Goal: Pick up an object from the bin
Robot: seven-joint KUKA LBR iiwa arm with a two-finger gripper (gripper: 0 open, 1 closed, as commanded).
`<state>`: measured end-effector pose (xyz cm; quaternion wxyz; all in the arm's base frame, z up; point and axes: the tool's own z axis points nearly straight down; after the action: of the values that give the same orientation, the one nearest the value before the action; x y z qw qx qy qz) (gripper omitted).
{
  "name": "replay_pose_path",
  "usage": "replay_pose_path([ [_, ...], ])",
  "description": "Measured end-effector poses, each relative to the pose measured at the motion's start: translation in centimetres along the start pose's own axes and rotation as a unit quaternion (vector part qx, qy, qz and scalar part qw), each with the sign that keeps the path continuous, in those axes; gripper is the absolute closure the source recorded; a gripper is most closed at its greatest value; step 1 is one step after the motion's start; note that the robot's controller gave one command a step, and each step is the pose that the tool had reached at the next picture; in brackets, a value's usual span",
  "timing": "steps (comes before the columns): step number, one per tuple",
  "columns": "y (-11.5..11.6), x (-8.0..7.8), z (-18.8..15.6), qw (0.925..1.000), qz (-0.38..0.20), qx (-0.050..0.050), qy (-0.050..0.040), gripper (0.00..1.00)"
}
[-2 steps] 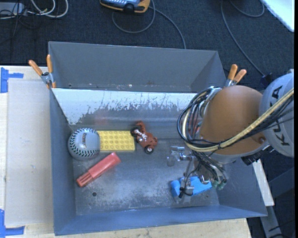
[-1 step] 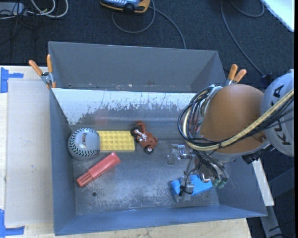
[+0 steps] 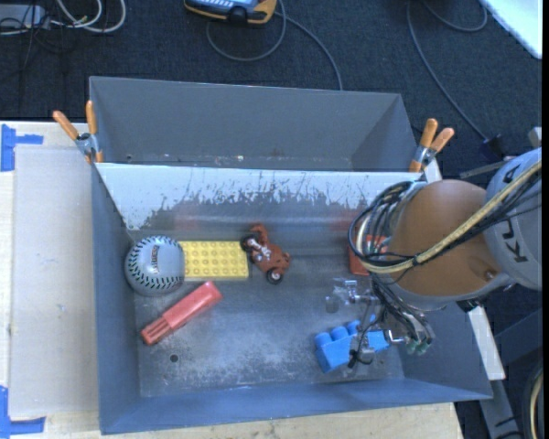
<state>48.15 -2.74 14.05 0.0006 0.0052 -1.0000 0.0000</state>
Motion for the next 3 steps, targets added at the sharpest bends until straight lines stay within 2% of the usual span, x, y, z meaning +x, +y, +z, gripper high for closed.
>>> replay_pose_path([
  [1,-3.7,-1.5,0.4,0.9964,-0.084,-0.001,0.0047,0.0],
  [2,-5.0,-1.2,-0.7,0.9987,-0.05,0.0,-0.0005,0.0],
  [3,-4.9,-1.5,6.5,0.9931,-0.117,-0.001,0.0026,0.0],
])
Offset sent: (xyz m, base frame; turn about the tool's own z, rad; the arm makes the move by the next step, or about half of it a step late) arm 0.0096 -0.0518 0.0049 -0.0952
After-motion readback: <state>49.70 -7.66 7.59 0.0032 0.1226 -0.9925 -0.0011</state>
